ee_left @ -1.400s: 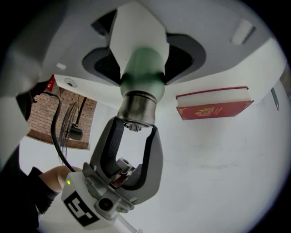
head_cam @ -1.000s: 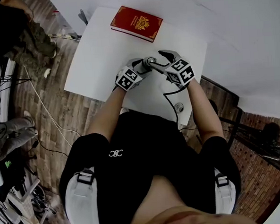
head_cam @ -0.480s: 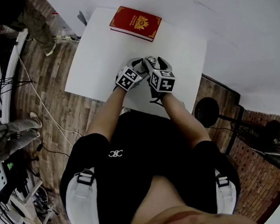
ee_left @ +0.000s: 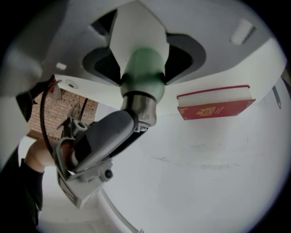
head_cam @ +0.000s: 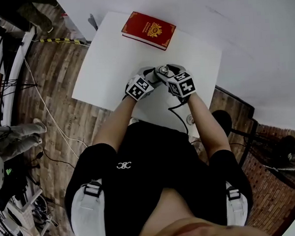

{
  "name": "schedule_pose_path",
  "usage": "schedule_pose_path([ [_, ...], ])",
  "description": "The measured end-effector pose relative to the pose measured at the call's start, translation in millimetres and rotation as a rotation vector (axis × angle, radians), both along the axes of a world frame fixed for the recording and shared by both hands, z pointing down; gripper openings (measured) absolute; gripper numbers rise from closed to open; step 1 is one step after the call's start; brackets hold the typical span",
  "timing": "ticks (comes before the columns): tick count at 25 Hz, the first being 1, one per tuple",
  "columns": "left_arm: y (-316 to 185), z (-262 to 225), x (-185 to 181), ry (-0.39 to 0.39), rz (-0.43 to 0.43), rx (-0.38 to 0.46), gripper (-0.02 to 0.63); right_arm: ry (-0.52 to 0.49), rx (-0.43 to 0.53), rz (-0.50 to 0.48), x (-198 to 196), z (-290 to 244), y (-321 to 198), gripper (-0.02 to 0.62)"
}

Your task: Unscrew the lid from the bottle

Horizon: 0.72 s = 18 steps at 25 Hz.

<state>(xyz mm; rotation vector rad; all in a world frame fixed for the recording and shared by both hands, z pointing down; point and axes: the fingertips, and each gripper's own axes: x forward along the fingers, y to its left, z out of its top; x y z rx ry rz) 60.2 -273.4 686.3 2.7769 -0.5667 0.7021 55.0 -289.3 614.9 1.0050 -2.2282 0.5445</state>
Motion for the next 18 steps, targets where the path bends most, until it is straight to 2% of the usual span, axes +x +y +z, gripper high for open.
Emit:
schedule_pose_path([
  [4,1.1,-1.5,1.5,0.002,0.005,-0.005,0.357,0.196,-0.097,-0.45,-3.5,1.9,8.0,0.245],
  [8,-0.8,-2.7,2.0,0.0,0.008,0.001,0.357,0.479,-0.076,-0.913,0.9,9.5,17.0,0.245],
  [11,0.7,-2.4,0.5,0.0,0.01,-0.001,0.357,0.714,-0.04,-1.207,8.8,16.0,23.5,0.244],
  [13,0.0,-1.8,0.8,0.003,0.01,-0.001,0.357,0.856,0.013,-1.363,11.3,17.0,23.4,0.244],
  [15,-0.3,-2.4,1.1,0.005,0.012,-0.001,0.357,0.962,0.074,-1.473,11.5,16.0,22.2,0.242],
  [18,0.4,-4.5,0.7,0.007,0.013,0.0,0.357,1.032,0.128,-1.544,10.4,11.4,22.9,0.242],
])
